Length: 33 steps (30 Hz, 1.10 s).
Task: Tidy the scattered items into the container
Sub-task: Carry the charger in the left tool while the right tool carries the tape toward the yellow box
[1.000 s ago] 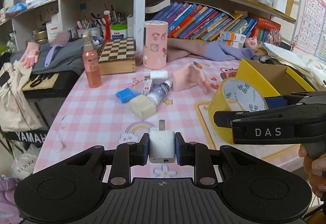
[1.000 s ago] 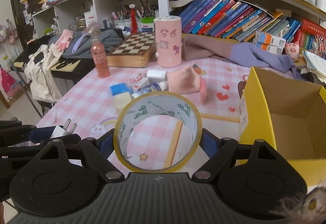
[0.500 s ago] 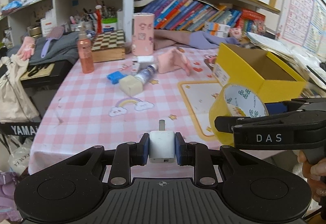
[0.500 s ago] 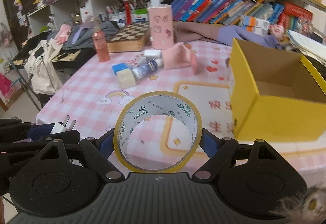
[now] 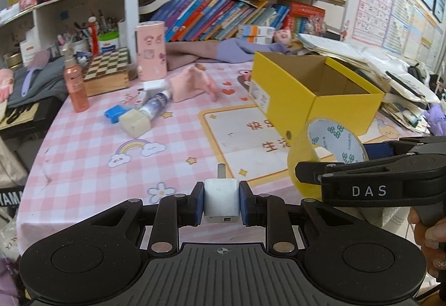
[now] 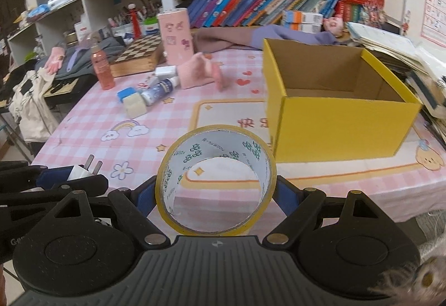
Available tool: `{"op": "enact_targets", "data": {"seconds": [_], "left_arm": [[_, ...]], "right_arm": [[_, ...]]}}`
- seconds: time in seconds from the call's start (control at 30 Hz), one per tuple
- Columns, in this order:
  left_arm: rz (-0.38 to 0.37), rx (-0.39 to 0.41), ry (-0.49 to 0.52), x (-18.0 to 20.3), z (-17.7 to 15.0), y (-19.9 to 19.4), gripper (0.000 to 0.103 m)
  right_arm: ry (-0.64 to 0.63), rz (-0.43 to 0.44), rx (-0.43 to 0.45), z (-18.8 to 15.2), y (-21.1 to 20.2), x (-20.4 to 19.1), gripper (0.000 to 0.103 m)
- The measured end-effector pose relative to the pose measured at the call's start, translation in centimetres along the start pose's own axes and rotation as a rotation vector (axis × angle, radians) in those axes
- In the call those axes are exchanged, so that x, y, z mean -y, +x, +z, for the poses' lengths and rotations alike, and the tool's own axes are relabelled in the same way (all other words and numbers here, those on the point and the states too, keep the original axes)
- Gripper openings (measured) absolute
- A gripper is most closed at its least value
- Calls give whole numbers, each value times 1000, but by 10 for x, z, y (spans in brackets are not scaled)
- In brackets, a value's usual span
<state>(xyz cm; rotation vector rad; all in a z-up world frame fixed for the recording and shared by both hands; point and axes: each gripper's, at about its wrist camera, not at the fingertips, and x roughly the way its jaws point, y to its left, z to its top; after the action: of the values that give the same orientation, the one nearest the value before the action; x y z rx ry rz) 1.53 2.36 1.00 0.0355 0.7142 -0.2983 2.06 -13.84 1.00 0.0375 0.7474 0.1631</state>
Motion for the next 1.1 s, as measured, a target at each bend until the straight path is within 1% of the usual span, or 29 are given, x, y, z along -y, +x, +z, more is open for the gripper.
{"op": "enact_targets", "data": {"seconds": [0.27, 0.57, 0.73, 1.1], "left_arm": [[-88, -8, 63, 27, 5, 11, 24], [-161, -23, 106, 55, 10, 23, 24], [-180, -25, 124, 69, 12, 27, 24], [-177, -21, 139, 89, 21, 34, 24]], "right_arm": [[74, -87, -6, -11, -14, 30, 84], [139, -169, -7, -22, -30, 60, 84], [157, -190, -1, -25, -36, 73, 84], [177, -192, 11, -23, -40, 99, 84]]}}
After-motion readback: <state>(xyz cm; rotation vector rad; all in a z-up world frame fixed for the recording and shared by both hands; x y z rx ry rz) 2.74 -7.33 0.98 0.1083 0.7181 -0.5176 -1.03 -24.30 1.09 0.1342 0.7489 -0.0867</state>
